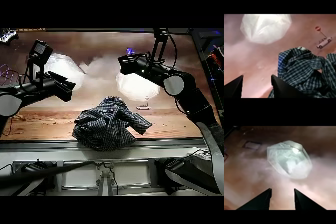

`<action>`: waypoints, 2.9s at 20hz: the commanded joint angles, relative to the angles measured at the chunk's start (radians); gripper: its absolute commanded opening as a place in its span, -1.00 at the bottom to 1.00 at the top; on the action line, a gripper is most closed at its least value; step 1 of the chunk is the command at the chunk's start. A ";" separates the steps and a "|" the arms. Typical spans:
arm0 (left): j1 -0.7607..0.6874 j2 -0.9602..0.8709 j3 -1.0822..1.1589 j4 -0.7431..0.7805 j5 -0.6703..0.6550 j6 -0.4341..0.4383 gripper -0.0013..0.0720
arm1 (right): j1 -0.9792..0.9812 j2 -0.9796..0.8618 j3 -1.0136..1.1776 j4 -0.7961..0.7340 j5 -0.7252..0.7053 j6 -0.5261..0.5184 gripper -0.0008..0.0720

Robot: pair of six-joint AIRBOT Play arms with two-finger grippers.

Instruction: Fold the clothes and pants, and hang the long-sleeved shirts on hangers.

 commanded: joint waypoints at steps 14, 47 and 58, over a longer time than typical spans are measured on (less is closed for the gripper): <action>0.001 0.000 0.000 0.000 0.013 0.001 0.02 | 0.000 0.000 0.000 0.000 0.000 0.000 -0.07; 0.045 0.008 -0.407 -0.114 -0.137 -0.458 0.78 | 0.000 0.000 0.000 0.003 0.000 0.000 -0.07; 0.037 -0.169 -0.484 -0.509 0.002 -0.219 0.78 | 0.000 0.001 0.000 0.065 -0.029 0.004 -0.06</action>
